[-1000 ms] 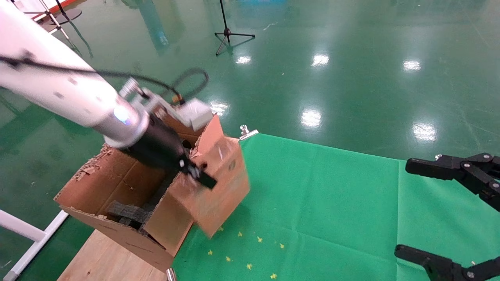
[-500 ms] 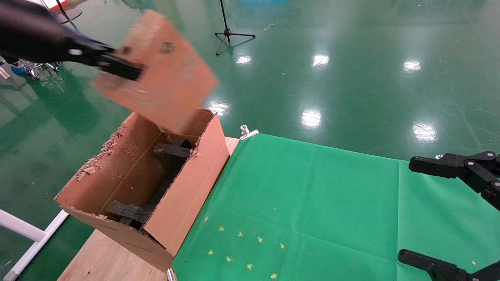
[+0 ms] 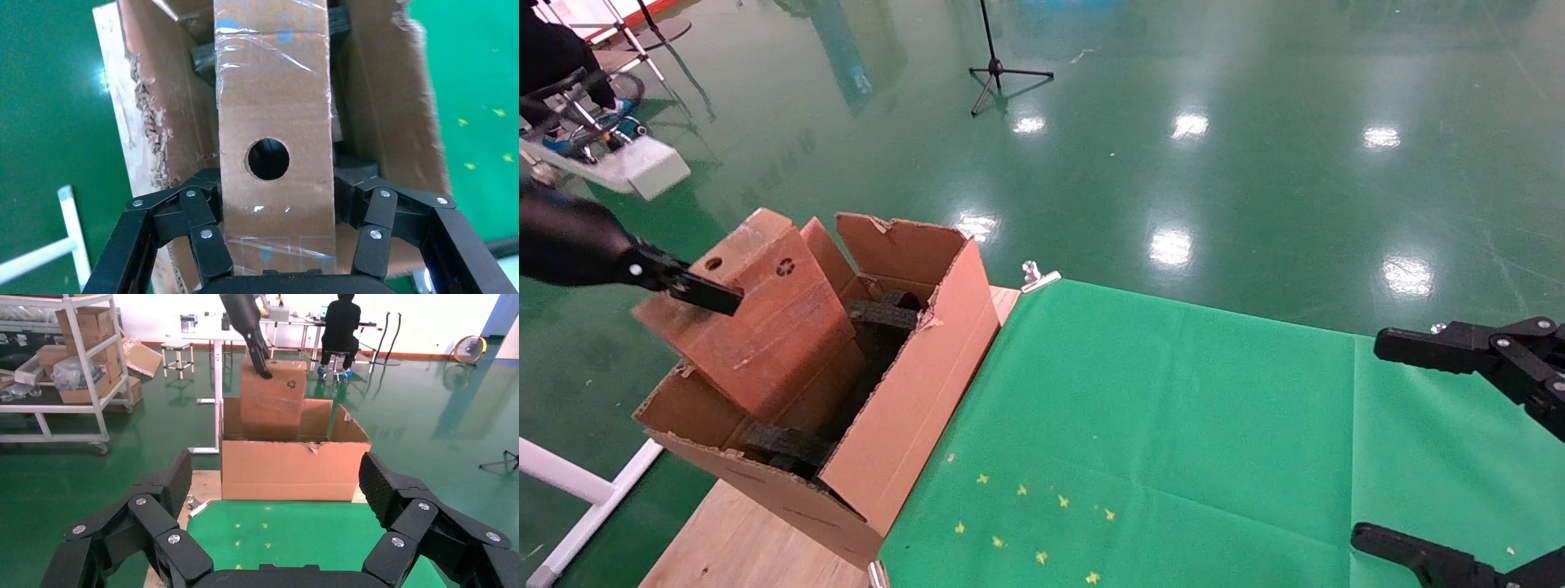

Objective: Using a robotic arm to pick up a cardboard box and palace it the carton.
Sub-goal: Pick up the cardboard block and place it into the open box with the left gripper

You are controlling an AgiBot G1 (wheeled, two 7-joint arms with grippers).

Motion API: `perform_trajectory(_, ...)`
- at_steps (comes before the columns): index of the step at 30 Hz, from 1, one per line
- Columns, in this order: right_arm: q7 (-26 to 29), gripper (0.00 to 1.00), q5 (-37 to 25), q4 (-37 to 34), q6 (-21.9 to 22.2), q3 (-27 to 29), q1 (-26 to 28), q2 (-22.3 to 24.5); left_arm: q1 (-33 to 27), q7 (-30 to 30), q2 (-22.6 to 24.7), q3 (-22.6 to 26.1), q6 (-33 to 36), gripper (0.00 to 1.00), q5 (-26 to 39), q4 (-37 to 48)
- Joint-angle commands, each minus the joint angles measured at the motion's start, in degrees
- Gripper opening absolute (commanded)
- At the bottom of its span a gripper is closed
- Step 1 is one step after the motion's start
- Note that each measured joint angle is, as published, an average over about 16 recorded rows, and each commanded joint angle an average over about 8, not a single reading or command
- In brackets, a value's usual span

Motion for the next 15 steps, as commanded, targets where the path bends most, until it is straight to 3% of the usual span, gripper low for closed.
perform_trajectory(1,0.00,1.00,0.00,0.00,0.00,-0.01,0.00,0.00,1.92,0.67,-0.05,0.28,-1.45,0.00,-0.72,2.13)
perform_trajectory(15,-0.03,1.00,0.04,0.00,0.03,-0.06,0.01,0.02,11.91,12.17,4.50,-1.87,-14.72,0.00,-6.80,21.00)
